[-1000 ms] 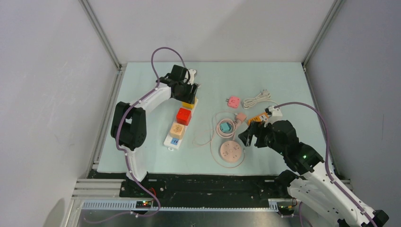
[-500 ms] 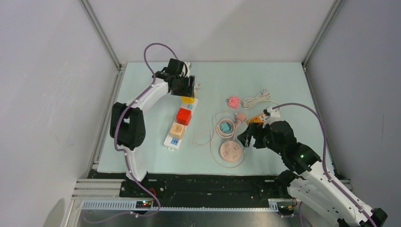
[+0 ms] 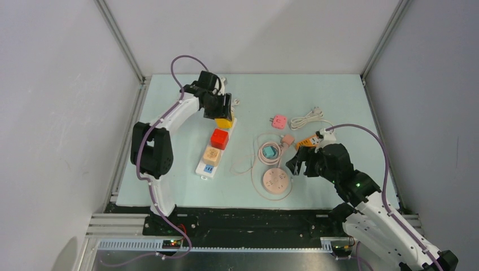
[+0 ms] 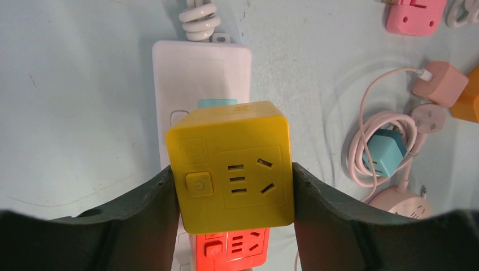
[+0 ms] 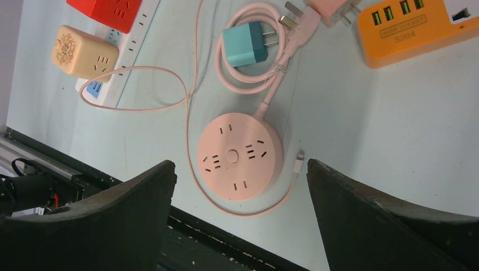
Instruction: Insert the plug
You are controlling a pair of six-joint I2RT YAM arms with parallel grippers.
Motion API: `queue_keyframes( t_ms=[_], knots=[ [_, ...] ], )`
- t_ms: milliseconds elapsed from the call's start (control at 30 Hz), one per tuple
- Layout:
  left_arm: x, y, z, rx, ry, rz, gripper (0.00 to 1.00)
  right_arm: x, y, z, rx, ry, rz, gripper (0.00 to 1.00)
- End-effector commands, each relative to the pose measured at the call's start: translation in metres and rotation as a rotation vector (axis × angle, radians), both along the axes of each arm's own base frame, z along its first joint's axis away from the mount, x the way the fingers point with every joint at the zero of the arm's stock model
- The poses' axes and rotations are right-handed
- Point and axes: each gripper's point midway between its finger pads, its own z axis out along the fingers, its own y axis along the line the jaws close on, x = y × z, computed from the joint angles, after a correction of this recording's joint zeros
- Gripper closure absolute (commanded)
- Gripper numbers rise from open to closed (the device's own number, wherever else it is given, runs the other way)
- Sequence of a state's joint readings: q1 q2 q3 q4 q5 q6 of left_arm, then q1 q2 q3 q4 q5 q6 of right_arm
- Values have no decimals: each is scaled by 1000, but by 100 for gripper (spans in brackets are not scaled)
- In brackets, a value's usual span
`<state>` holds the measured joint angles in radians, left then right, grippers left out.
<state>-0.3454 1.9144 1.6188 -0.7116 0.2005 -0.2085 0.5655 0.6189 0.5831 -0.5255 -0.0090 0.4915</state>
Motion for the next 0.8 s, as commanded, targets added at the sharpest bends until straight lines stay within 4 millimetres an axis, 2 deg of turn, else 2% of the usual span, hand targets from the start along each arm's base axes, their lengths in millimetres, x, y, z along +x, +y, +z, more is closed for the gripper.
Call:
queue_keyframes(
  t_ms=[0,233,433,667,767],
  knots=[
    [3,-5,13,-20,-23,-40,100,4,4,11,28,-44,24,10],
    [6,-4,0,0,1,-54,100,3,4,9,34,-40,24,10],
    [17,-3,-3,20,-12,-43,100,1,5,9,46,-39,32,10],
    [20,-1,19,15,-66,-30,100,2,6,8,45,-39,36,10],
    [20,0,22,17,-75,-33,100,2,6,8,45,-37,39,10]
  ],
)
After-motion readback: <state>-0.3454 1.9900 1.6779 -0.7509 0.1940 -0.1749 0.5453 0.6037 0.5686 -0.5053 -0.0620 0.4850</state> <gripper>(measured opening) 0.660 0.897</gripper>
